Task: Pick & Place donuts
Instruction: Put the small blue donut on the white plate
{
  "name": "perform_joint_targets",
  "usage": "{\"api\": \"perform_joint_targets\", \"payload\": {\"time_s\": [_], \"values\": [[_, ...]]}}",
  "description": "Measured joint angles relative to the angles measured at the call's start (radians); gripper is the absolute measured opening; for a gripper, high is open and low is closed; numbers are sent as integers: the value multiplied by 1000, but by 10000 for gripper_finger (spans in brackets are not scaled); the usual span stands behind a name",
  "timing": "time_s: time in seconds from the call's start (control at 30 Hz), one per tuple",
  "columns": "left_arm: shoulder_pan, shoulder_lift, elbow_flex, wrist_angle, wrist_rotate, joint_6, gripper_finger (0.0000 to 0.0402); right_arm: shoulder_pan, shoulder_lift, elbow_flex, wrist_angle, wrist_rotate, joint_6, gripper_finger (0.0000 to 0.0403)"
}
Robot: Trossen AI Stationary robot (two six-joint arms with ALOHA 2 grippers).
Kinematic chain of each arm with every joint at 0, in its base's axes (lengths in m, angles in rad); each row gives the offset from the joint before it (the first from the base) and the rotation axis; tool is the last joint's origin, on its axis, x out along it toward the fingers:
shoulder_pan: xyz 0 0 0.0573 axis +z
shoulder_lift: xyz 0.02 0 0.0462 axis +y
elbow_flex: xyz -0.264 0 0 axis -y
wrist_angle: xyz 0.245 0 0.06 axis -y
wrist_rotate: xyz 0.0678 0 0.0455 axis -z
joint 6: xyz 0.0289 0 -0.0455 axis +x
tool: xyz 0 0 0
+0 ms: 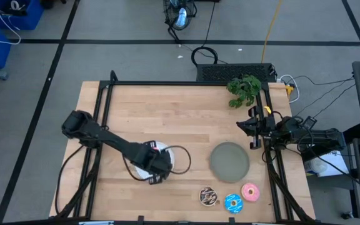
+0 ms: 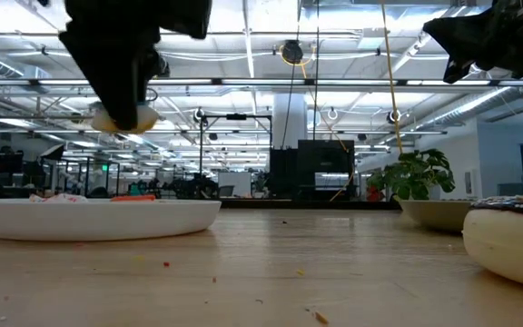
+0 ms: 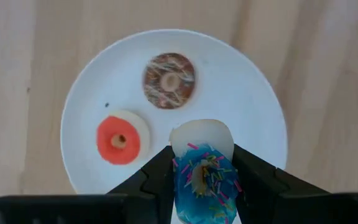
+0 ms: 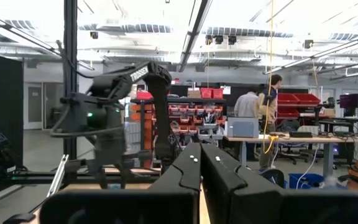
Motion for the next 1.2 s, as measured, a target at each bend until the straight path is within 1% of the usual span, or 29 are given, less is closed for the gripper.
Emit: {"api": "perform_joint_targets", "payload": {"time_s": [0.1,0.23,0.37,0.73,0.9,1.03,1.13,1.2], "values": [[14,-3,-34,8,-4,-49,136,0,0,0,4,0,0,0],[17,5,-67,99,42,-20,136,0,0,0,4,1,-1,0],[20,32,-73,159,50,-5,136,0,0,0,4,1,-1,0],[19,145,-73,174,99,51,136,0,4,0,4,1,-1,0],[18,175,-71,173,105,107,136,0,7,0,5,2,-1,0],[18,181,-70,177,106,116,136,0,7,0,7,2,-1,0],[18,176,-70,178,105,116,148,0,7,0,7,2,-2,0],[18,170,-71,178,106,111,166,0,7,0,7,2,-2,0]]}}
